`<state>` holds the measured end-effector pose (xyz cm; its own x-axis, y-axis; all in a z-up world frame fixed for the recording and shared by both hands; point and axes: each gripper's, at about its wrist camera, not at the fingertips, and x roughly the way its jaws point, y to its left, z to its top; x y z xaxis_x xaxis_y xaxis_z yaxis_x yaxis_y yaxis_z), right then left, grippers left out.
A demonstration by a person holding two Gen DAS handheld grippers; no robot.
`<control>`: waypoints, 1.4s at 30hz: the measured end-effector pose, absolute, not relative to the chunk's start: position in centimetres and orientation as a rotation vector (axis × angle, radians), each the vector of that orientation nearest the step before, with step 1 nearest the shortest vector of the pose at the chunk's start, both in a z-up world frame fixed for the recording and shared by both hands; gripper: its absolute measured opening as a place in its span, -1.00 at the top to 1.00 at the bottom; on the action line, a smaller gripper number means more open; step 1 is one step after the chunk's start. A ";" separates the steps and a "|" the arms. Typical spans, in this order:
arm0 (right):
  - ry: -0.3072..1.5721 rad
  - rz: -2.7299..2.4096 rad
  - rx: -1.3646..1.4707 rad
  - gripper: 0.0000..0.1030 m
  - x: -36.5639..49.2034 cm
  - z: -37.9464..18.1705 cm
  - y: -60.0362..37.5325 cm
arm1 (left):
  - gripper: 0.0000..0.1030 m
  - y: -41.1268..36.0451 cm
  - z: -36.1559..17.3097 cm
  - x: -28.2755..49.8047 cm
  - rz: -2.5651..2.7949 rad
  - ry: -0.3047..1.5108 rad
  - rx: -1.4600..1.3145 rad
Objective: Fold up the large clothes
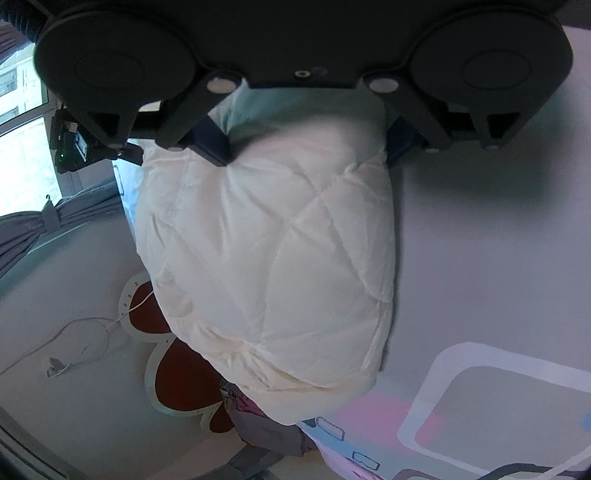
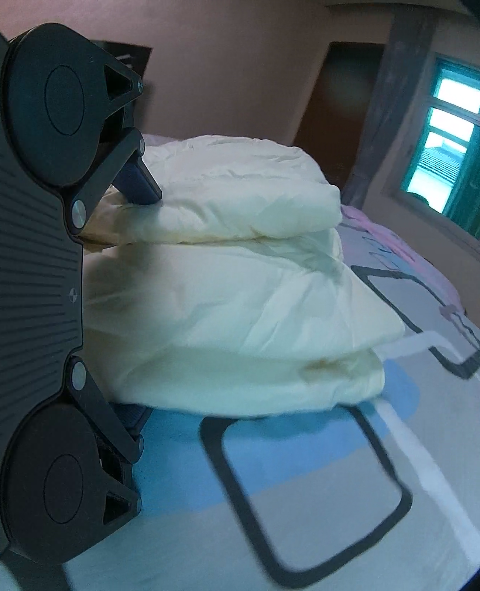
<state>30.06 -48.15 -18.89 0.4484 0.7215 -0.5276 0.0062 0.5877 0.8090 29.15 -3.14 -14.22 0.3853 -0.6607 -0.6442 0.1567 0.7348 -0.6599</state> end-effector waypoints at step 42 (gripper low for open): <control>0.850 0.626 0.582 -0.06 33.2 -8.4 -34.6 | -0.45 5.6 -5.7 30.1 -0.677 0.759 -0.407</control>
<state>33.24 -34.59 -8.40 0.5069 0.7040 -0.4975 -0.2659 0.6767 0.6866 30.08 5.60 -5.70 0.5323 -0.6895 -0.4912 0.4101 0.7176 -0.5629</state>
